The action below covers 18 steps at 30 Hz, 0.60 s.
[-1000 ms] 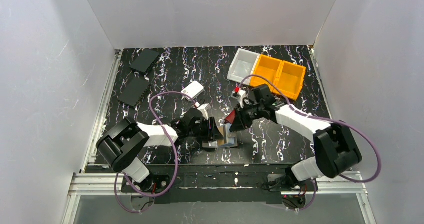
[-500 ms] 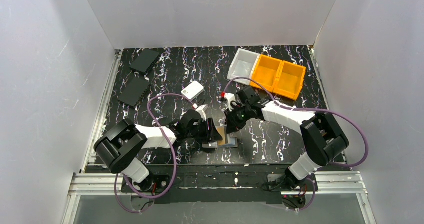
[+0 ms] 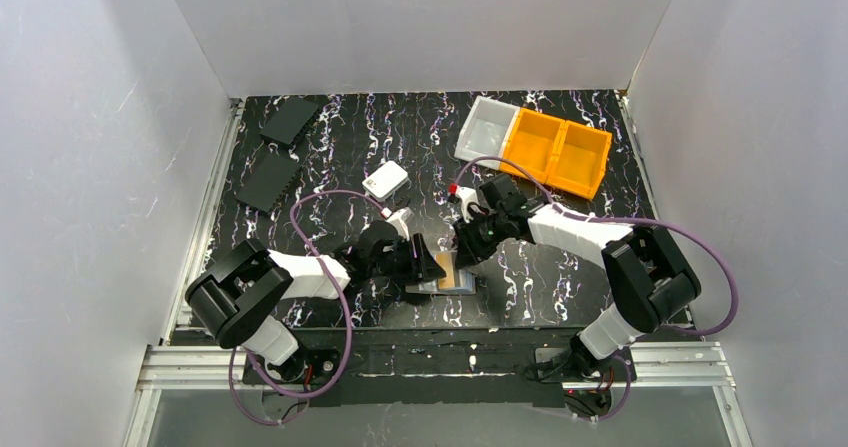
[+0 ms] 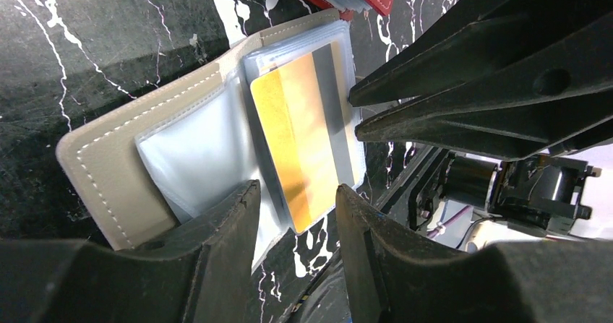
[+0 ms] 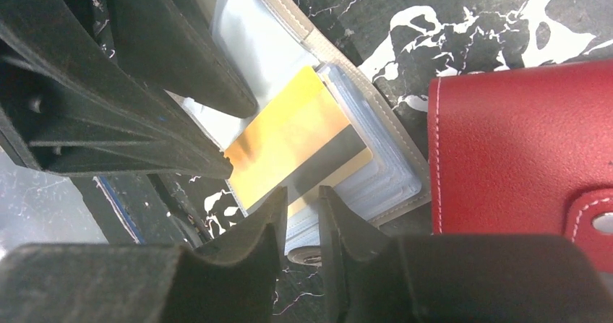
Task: Take the credit cards out of the card holder
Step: Remove the credit card from the card holder.
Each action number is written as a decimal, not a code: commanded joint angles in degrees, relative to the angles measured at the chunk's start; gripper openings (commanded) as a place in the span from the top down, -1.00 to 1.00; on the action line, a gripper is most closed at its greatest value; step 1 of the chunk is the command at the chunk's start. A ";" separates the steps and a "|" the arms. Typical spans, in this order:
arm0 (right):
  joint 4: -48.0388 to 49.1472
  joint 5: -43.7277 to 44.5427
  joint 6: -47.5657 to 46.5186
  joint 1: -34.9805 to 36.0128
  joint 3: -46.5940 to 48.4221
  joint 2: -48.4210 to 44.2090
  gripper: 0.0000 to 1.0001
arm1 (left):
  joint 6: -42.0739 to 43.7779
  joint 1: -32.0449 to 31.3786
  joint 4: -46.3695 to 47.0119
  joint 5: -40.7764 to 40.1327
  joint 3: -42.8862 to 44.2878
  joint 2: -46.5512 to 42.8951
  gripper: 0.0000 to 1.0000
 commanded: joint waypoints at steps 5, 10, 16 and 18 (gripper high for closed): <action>1.96 0.64 0.01 -1.38 -3.26 0.58 0.42 | -3.98 0.94 2.29 1.00 -0.60 2.13 0.21; 2.97 0.10 1.52 -1.47 -3.62 2.68 0.55 | -5.83 1.27 3.22 0.90 -0.93 3.14 0.31; 4.08 -2.03 2.57 -1.47 -3.54 4.85 0.59 | -7.01 1.55 3.44 0.82 -1.34 4.43 0.40; 4.37 -2.63 2.90 -1.48 -3.34 5.87 0.60 | -7.13 1.64 3.56 0.94 -1.26 4.80 0.41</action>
